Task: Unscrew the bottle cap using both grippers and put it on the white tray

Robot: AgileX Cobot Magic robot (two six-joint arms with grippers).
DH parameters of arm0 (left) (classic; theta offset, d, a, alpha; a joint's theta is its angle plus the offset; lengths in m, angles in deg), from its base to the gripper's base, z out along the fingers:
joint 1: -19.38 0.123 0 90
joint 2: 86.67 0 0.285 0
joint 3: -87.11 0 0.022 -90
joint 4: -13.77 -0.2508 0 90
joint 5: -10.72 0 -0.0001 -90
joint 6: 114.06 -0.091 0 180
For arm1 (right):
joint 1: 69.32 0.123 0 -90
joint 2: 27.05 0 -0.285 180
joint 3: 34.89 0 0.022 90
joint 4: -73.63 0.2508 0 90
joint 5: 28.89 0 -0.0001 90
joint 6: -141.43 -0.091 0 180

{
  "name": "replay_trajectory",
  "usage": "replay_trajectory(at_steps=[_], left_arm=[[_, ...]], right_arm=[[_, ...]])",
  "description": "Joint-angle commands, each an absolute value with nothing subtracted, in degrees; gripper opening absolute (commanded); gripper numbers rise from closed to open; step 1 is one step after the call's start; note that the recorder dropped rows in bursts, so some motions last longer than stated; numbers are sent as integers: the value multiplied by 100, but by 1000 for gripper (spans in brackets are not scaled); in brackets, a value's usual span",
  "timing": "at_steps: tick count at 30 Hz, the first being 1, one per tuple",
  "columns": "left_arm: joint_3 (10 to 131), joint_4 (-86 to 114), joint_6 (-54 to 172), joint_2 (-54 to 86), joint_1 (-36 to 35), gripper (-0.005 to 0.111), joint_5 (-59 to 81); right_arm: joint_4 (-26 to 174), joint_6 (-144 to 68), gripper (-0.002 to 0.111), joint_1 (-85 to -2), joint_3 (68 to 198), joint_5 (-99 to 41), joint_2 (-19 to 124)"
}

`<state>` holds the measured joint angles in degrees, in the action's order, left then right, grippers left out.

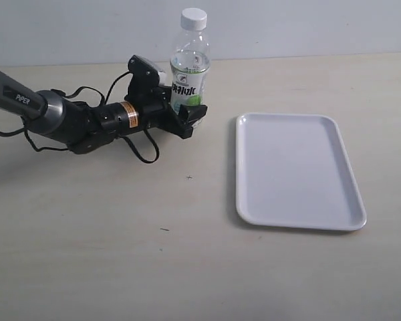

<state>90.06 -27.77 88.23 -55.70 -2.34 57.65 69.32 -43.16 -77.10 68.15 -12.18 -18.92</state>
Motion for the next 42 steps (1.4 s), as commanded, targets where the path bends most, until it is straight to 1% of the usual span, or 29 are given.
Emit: replay_trajectory(at_steps=[1,8,17,32,35,42], left_arm=[[8731,-2906,8690,-5397,-240,0,5963],[8304,-3125,8438,-5199,-240,0,6251],[7659,-3276,7953,-4753,-258,0,6263],[7385,-3410,7614,-4751,-398,0,6289],[7337,-3410,7614,-4751,-398,0,6396],[7288,-3475,7599,-4742,-398,0,6500]], right_arm=[[6918,-4316,0,-7728,6789,-1270,-1926],[6918,-4316,0,-7728,6789,-1270,-1926],[6918,-4316,0,-7728,6789,-1270,-1926],[6866,-4316,0,-7728,6789,-1270,-1926],[6690,-4275,0,-7728,6789,-1583,-1926],[6733,-4321,0,-7728,6789,-3033,-1926]])
